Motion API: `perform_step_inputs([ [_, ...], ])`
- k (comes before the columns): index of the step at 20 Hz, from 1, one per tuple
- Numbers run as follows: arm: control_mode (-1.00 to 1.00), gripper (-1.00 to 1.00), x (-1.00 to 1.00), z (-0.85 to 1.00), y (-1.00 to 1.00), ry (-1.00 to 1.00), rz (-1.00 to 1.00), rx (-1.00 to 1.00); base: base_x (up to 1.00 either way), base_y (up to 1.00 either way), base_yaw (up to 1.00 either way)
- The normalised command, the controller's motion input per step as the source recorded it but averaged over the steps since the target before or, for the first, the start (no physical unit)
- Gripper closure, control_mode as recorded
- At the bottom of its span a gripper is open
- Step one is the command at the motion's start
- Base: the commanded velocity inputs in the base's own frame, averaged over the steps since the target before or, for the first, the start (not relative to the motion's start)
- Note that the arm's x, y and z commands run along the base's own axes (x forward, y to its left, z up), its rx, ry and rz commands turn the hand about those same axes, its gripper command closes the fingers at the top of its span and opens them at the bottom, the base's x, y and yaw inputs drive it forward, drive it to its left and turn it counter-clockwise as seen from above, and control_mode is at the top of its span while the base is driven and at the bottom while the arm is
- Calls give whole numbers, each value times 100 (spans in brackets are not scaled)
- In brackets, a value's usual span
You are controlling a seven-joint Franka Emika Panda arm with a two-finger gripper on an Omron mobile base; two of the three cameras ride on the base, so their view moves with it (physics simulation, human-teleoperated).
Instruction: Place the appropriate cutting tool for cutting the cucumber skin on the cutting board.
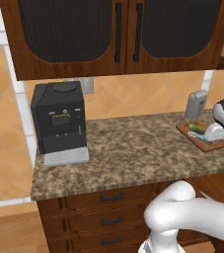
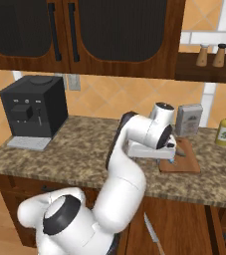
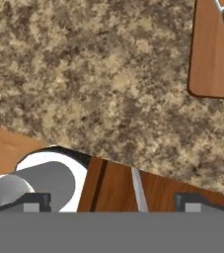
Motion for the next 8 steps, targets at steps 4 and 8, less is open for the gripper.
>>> perform_step_inputs([
  [4,-100,-100,-100,2,100,-2,-19,0,0,0,0],
  [8,-100,-100,-100,8,97,-1,-15,0,0,0,0],
])
